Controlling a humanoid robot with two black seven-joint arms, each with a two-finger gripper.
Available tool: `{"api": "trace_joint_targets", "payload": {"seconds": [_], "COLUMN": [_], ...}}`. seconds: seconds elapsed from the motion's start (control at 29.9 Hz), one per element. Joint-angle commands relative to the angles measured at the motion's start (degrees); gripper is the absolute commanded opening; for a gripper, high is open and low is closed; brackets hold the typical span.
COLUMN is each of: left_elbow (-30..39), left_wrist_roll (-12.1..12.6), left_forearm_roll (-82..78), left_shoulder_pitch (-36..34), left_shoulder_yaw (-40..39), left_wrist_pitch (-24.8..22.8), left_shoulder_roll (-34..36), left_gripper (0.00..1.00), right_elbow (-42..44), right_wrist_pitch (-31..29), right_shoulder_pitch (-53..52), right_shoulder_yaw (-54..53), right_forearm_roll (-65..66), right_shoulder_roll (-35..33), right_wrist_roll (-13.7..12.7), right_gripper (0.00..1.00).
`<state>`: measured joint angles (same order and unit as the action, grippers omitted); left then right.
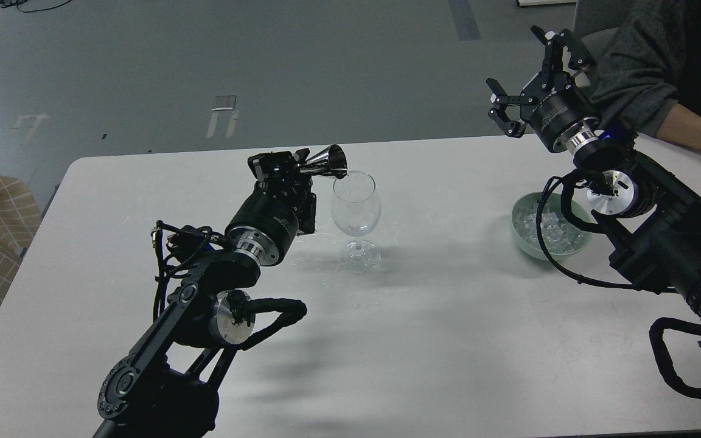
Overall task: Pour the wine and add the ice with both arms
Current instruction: 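Tilt the jigger over the wine glass rim with the left gripper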
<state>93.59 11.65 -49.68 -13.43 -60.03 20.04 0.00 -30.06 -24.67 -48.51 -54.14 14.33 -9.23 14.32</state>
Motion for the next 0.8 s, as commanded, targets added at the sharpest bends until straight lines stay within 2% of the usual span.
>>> {"api": "trace_joint_targets", "payload": {"seconds": [0.0,0.77], "left_elbow": [-0.16,-1.66], "left_wrist_roll": [-0.04,-1.89], "left_forearm_roll": [-0.77,-10.17], "left_shoulder_pitch": [-0.02,-0.28], "left_shoulder_yaw": [0.0,2.02], "left_wrist_pitch": [0.0,0.0], "left_shoulder_roll": [0.0,0.0], "left_gripper": [0.0,0.0], "right_elbow": [0.09,0.0], "right_wrist_pitch": [-0.03,0.06], "right_shoulder_pitch": [0.09,0.0], "right_shoulder_yaw": [0.0,0.0], "right_forearm_roll": [0.0,0.0], "right_shoulder_roll": [0.0,0.0], "right_wrist_roll": [0.0,0.09], "right_gripper": [1.0,1.0]}}
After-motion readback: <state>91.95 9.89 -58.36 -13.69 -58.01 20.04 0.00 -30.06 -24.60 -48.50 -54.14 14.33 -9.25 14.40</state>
